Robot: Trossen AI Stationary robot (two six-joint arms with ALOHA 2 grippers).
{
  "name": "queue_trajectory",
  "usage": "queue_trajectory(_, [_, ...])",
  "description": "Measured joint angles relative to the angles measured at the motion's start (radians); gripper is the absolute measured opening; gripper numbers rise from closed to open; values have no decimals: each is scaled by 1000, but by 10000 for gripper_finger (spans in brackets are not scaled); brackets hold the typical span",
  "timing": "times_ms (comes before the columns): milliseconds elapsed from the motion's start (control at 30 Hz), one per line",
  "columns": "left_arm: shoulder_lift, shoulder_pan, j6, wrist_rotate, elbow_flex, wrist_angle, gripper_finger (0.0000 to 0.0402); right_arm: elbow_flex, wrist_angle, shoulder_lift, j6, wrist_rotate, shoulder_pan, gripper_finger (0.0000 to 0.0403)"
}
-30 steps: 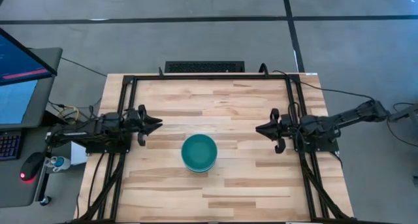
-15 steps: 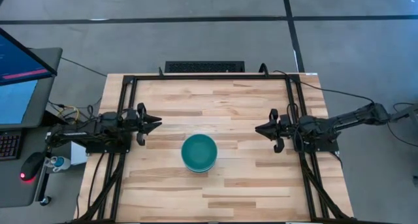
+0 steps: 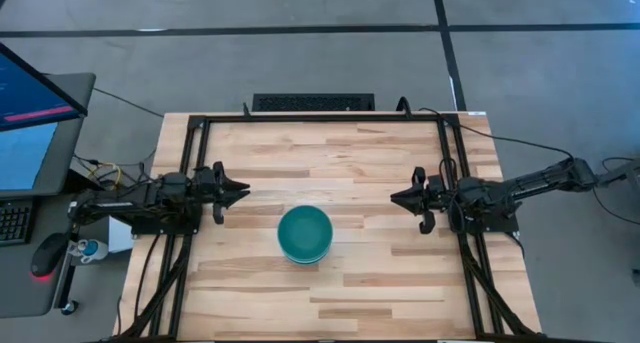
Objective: Nest bowls inside each other
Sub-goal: Return to Home Position
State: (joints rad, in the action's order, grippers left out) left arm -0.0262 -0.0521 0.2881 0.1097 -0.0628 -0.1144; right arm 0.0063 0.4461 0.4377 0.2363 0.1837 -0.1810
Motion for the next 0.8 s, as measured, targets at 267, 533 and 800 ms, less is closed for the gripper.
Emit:
queue_trajectory(267, [-71,0,39,8,0,-3,84,0,-111,0,145,5,0,70])
queue_trajectory(533, [-112,0,174,7,0,-5,84,0,-153,0,227,7,0,70])
queue_trajectory(800, [-112,1,55,0,0,-6,84,0,-177,0,227,7,0,70])
